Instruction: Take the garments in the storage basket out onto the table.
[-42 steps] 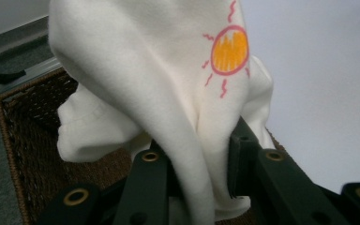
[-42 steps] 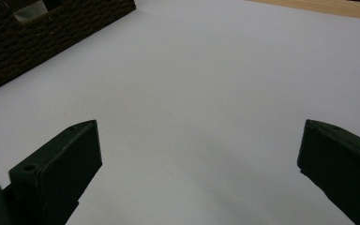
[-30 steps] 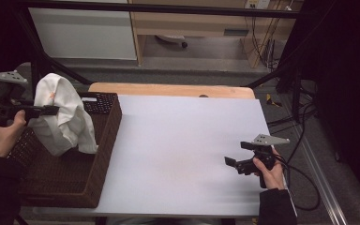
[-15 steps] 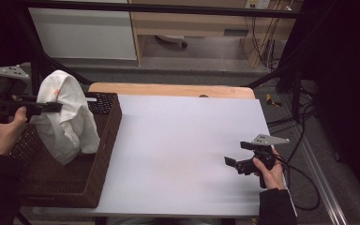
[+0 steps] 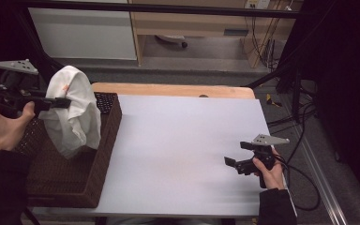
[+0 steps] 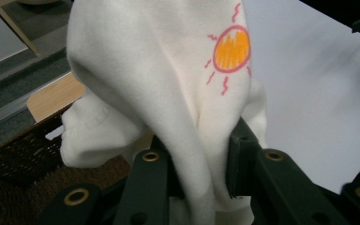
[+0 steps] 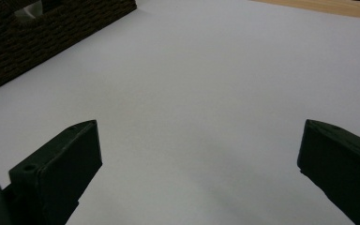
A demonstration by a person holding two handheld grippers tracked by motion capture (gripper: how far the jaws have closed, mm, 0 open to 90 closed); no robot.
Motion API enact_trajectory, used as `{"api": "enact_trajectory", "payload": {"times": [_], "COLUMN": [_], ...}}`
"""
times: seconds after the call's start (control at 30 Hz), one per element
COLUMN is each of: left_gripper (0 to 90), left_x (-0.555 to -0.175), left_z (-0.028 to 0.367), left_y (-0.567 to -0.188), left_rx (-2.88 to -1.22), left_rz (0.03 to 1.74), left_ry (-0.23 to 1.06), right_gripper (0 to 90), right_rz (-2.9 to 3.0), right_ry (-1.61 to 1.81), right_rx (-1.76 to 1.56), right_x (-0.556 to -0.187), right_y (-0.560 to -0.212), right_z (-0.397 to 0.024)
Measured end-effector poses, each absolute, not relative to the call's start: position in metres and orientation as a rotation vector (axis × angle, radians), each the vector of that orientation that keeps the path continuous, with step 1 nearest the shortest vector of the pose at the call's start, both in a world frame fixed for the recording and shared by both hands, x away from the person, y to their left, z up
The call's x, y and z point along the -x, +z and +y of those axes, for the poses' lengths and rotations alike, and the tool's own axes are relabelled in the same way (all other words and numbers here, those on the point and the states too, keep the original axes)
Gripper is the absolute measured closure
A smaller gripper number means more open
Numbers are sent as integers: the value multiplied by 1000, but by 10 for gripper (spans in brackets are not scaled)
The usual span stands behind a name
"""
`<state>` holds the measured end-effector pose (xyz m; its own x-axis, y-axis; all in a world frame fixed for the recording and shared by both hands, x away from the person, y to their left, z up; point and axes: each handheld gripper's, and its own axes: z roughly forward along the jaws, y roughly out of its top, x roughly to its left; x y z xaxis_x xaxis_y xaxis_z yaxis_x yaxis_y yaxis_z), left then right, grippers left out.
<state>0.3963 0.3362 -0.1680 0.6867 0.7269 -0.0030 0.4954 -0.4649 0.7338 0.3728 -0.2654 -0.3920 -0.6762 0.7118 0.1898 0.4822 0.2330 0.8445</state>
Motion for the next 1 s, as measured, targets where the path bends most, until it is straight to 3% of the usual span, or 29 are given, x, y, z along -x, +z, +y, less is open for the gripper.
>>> {"api": "enact_trajectory", "payload": {"times": [1.0], "left_gripper": [730], "left_x": [-406], "left_z": [278], "left_y": [-150], "left_rx": [-2175], "left_rz": [806], "left_ry": [349], "right_gripper": [7], "right_rz": [2272], "right_ry": [1420], "right_rx": [-1122], "right_x": [-373], "right_y": [-392], "right_z": [-266]}}
